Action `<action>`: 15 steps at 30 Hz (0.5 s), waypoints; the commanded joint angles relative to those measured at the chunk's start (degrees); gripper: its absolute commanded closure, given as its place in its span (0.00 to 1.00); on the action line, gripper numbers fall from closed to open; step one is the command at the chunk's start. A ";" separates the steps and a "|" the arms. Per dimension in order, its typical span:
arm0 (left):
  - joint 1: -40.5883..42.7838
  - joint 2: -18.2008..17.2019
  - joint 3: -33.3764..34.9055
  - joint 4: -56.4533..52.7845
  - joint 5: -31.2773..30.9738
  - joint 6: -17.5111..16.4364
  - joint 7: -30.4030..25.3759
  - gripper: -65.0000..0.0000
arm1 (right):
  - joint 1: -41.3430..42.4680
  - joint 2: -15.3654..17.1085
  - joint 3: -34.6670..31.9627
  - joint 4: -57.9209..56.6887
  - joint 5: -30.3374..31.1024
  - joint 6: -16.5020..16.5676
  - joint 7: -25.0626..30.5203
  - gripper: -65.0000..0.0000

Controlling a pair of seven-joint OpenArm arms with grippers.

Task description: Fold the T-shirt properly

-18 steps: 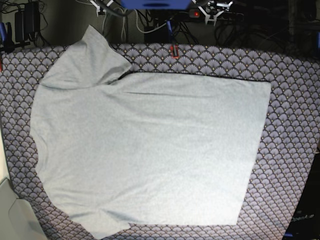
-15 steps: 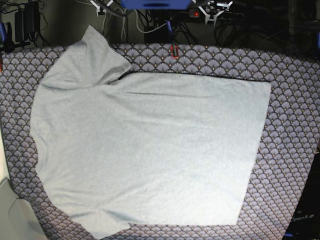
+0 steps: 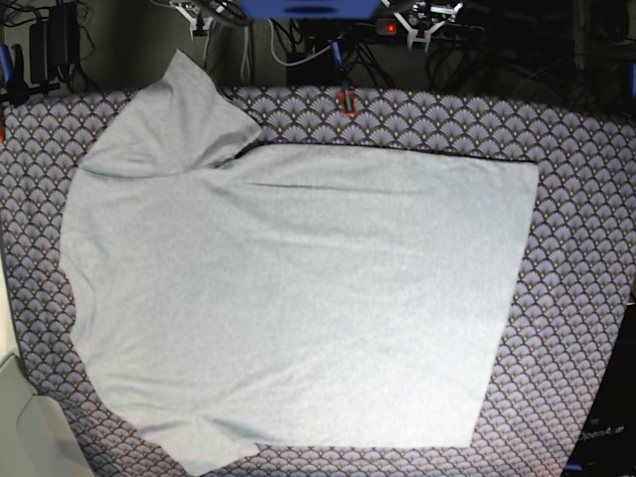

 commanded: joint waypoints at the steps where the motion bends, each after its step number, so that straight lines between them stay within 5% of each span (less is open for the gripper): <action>1: 0.23 -0.15 0.01 0.17 0.23 -0.19 0.18 0.99 | -0.30 0.18 -0.03 0.60 0.21 0.49 -0.81 1.00; 15: 1.02 -0.15 0.10 0.17 0.23 -0.19 0.18 1.00 | -0.39 0.18 0.14 1.75 0.21 0.49 -2.48 1.00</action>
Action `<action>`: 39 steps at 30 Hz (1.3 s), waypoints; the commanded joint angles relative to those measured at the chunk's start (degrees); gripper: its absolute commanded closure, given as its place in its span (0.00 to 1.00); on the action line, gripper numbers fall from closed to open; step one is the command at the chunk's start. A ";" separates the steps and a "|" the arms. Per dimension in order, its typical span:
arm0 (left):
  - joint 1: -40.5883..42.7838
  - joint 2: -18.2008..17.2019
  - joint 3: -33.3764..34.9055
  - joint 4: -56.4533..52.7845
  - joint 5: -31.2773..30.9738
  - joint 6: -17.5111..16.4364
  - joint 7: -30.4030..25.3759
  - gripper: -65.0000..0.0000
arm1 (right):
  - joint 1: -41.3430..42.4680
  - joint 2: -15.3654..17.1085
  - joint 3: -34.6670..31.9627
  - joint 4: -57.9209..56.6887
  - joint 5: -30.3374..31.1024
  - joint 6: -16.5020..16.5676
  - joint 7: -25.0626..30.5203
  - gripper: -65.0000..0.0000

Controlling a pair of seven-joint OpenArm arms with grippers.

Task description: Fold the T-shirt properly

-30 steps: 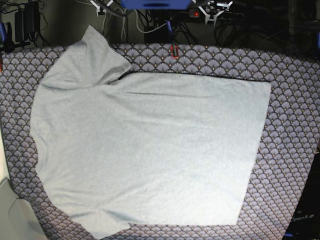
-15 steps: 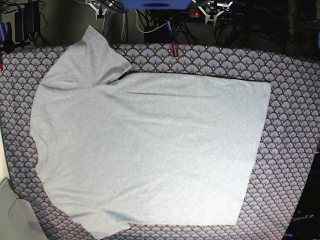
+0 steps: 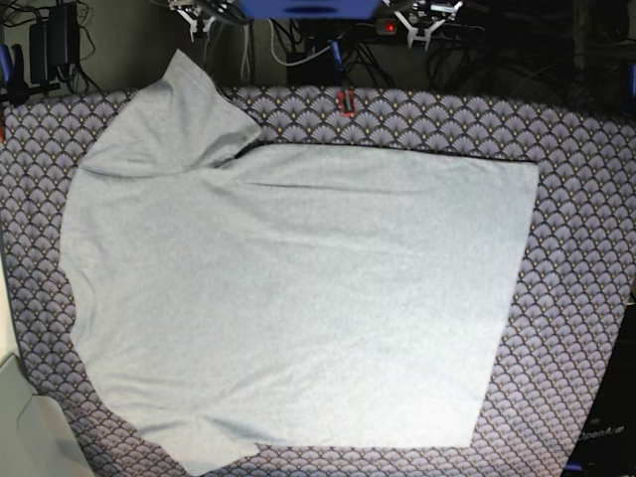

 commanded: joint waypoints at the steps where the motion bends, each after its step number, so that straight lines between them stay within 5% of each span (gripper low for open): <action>1: 0.54 -0.15 0.16 0.17 0.23 -0.19 0.36 1.00 | -0.39 0.20 -0.06 0.06 0.21 0.49 0.13 1.00; 7: 6.17 -1.74 0.16 6.67 0.23 -0.28 0.27 1.00 | -8.04 1.43 0.30 8.77 0.21 0.49 2.32 1.00; 18: 31.40 -5.78 -0.01 52.04 0.14 -0.19 0.97 1.00 | -36.09 2.05 3.64 55.27 0.21 0.49 2.06 1.00; 27: 46.08 -8.59 -0.98 86.23 0.14 0.08 7.57 1.00 | -52.96 2.31 6.27 87.80 0.21 0.49 2.15 1.00; 31: 50.30 -7.45 -7.05 99.68 -0.74 -0.10 8.71 1.00 | -56.74 1.96 9.44 101.25 0.30 0.49 2.06 1.00; 36: 48.19 -7.10 -13.55 99.68 -8.83 -0.36 10.20 0.99 | -54.81 2.48 11.72 106.52 0.30 0.49 2.32 1.00; 39: 46.08 -9.03 -18.03 99.68 -17.35 -0.45 13.98 0.86 | -50.33 2.40 13.48 106.35 1.18 0.49 2.06 0.88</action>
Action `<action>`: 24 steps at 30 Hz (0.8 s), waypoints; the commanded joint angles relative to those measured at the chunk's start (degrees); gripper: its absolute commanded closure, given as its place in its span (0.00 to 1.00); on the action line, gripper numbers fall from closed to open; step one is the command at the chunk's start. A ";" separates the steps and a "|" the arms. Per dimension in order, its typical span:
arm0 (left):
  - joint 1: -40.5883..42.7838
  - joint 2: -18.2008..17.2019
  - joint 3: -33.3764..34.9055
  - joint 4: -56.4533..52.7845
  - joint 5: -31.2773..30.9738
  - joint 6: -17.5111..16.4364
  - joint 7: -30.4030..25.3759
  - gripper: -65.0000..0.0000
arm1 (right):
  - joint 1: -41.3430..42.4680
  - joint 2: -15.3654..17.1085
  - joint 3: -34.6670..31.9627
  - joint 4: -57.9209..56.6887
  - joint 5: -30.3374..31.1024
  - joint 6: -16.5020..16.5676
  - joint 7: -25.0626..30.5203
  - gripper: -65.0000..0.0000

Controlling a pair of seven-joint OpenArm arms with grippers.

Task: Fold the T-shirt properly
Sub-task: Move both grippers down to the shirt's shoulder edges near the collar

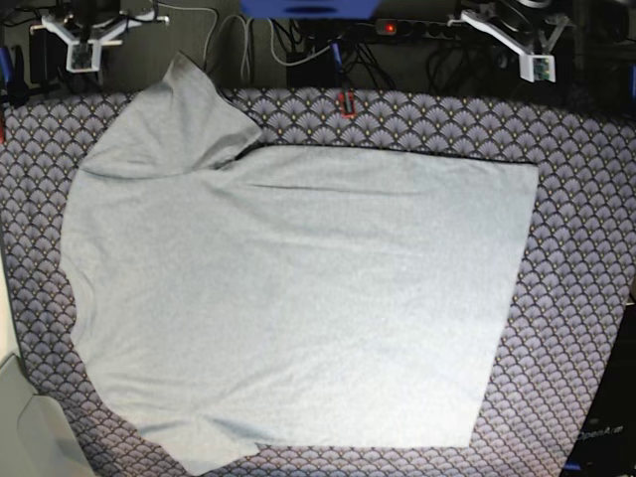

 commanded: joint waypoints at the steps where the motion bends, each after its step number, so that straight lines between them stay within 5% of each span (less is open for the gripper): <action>1: -0.02 -1.21 -1.36 0.98 -2.75 -0.10 -0.57 0.80 | 0.04 0.54 0.63 1.00 1.97 -0.05 1.38 0.83; 4: -1.96 -4.38 -4.88 0.89 -11.36 -0.10 0.84 0.61 | 3.29 2.65 2.30 1.00 9.53 -0.05 1.38 0.67; 7: -3.80 -6.93 -7.69 0.89 -17.34 -0.10 1.28 0.57 | 6.63 5.90 4.24 0.82 19.38 -0.05 -1.43 0.58; 12: -10.13 -7.45 -14.20 0.54 -20.42 -0.10 6.99 0.56 | 13.31 11.18 8.37 -1.02 40.83 1.00 -17.34 0.55; 15: -15.06 -6.57 -16.31 0.36 -20.51 -0.10 10.86 0.56 | 17.44 12.41 10.04 -3.66 49.80 8.21 -27.80 0.55; 19: -21.03 -6.05 -17.01 0.36 -20.51 -2.83 17.36 0.56 | 22.54 10.21 12.94 -8.41 50.41 16.30 -36.24 0.55; 24: -25.34 -3.85 -17.54 0.36 -19.98 -3.71 21.14 0.56 | 25.27 8.54 17.86 -13.33 50.24 17.79 -38.79 0.55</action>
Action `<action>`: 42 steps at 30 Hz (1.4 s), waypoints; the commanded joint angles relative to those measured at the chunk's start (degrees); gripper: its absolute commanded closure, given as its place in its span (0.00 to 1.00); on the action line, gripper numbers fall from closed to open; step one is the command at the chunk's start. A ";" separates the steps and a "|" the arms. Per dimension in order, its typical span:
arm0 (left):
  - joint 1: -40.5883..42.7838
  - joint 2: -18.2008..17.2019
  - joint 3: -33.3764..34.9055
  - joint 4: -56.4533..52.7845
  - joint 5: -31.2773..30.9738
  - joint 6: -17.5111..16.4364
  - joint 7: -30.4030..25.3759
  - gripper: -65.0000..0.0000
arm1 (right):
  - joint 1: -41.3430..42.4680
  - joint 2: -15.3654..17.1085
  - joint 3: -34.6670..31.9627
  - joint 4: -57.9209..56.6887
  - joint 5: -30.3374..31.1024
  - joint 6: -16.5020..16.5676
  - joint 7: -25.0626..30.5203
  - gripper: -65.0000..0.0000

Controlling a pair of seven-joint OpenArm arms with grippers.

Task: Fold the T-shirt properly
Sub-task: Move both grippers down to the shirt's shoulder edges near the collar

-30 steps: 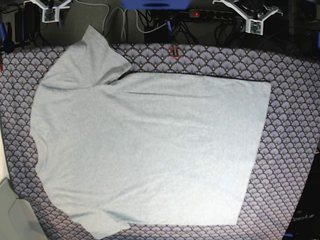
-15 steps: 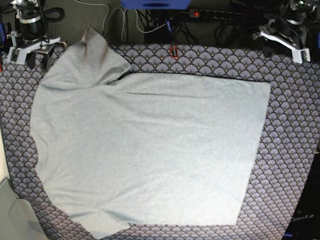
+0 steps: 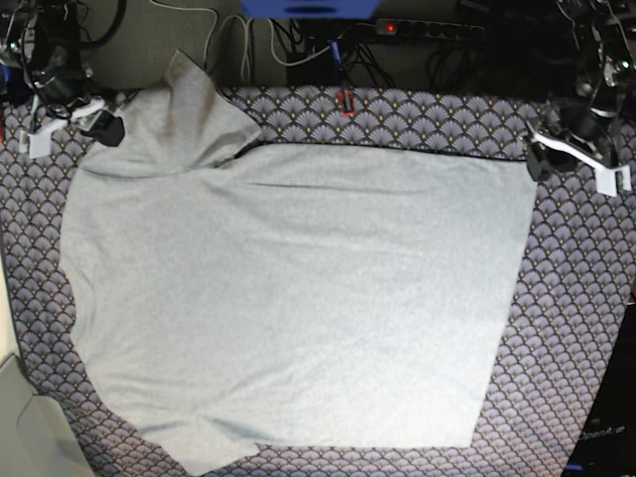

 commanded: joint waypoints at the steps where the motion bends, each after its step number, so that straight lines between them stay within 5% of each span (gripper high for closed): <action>1: -0.29 -0.72 -0.80 0.80 -0.15 -0.01 -1.54 0.56 | 0.20 1.09 0.69 0.22 1.17 0.61 1.18 0.55; 10: -2.32 -0.99 -0.97 -0.87 -0.07 -0.01 -1.54 0.56 | 1.08 2.49 0.69 -12.18 1.17 1.05 1.36 0.55; 14: -2.32 -0.99 -0.97 -0.78 -0.15 -0.01 -1.54 0.56 | 0.99 2.23 0.42 -13.94 1.17 7.91 0.92 0.55; 25: -2.23 -0.72 -1.06 -0.87 -0.07 -0.01 -1.54 0.57 | 0.29 0.56 -7.84 -13.94 1.17 8.17 0.92 0.56; 29: -2.40 -0.72 -1.06 -3.95 -0.24 -0.01 -1.98 0.57 | 0.55 0.21 -8.11 -14.20 1.17 8.17 0.92 0.71; 33: -5.48 -0.72 -1.06 -12.04 -0.59 -0.10 -2.16 0.57 | 0.90 0.21 -8.28 -14.29 1.08 8.17 0.92 0.99; 36: -8.12 -0.72 -0.88 -17.84 -0.59 -0.80 -3.13 0.57 | 0.90 0.21 -8.28 -14.29 1.08 8.17 0.83 1.00; 42: -12.51 -0.64 -0.71 -26.28 -0.15 -7.75 -7.08 0.57 | 0.99 0.74 -8.28 -14.29 1.08 8.17 0.83 1.00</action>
